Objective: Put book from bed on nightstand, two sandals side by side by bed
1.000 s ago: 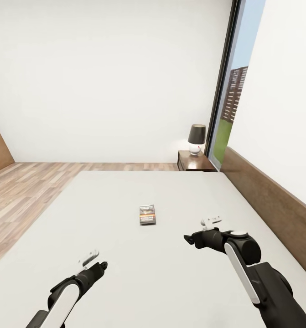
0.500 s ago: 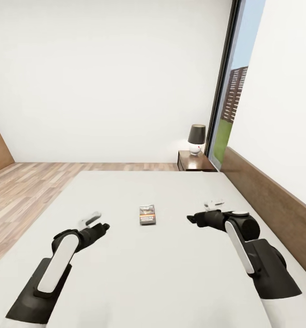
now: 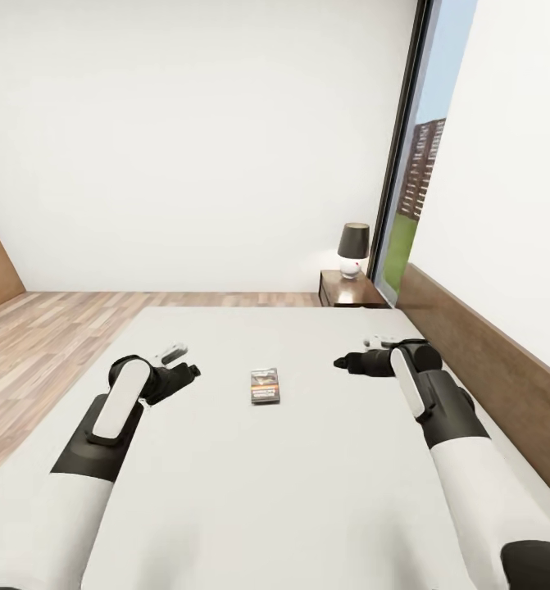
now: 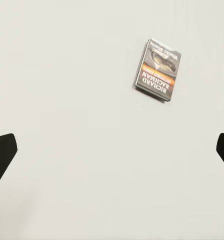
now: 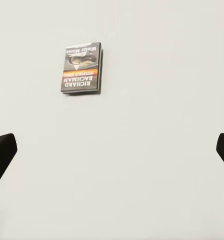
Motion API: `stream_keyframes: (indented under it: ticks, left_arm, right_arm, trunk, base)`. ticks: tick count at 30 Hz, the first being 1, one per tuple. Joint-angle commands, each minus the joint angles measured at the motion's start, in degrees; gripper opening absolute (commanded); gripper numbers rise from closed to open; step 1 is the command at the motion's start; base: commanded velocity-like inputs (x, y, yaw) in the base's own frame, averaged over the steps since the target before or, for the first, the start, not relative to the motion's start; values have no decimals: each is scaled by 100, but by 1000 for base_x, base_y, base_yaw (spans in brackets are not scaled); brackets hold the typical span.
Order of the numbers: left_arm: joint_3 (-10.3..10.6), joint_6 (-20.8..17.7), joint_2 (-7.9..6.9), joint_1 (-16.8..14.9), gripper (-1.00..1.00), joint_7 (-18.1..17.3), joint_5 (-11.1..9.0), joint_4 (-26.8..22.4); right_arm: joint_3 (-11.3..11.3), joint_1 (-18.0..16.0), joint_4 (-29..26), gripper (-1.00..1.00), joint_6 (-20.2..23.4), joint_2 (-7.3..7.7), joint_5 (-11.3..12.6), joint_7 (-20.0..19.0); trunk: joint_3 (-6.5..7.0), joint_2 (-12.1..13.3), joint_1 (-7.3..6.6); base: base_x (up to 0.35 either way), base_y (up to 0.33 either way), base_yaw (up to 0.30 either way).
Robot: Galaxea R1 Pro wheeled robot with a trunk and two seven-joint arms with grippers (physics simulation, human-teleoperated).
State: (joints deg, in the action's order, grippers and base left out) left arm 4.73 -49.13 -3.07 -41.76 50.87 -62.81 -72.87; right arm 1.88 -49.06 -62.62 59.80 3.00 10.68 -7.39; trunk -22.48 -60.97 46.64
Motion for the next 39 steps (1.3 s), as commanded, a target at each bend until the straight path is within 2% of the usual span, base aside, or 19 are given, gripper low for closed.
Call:
stream_keyframes:
  ticks: [1, 7, 14, 15, 23, 39]
  left_arm:
    - [8, -87, 1, -94, 100, 64, -61, 100]
    - [-28, -393, 30, -388, 100, 56, -102, 609]
    - [-39, -465, 44, -454, 100, 65, -116, 650]
    - [-7, -524, 49, -474, 100, 69, -107, 452]
    - [8, -563, 47, -473, 100, 73, -89, 219]
    - [-7, -571, 35, -439, 100, 76, -112, 141]
  right_arm:
    - [-7, -74, 130, 100, 20, -14, 13, 5]
    - [-41, -341, 775, 100, -57, -81, 9, 0]
    - [-39, -408, 987, 100, -153, -106, 4, -14]
    - [-35, -436, 1076, 100, -194, -128, -1, -38]
    - [-38, -448, 1126, 100, -208, -140, 2, -69]
    - [-21, -390, 987, 100, -215, -153, 10, -45]
  trunk:
    - [-13, -5, 0]
    - [-57, -5, 0]
    - [-113, -5, 0]
    - [-122, -5, 0]
    - [-189, -5, 0]
    - [-234, -5, 0]
  base:
    - [0, 0, -54]
    - [0, 0, -73]
    - [0, 0, -88]
    - [0, 0, -94]
    - [0, 0, -94]
    - [0, 0, -32]
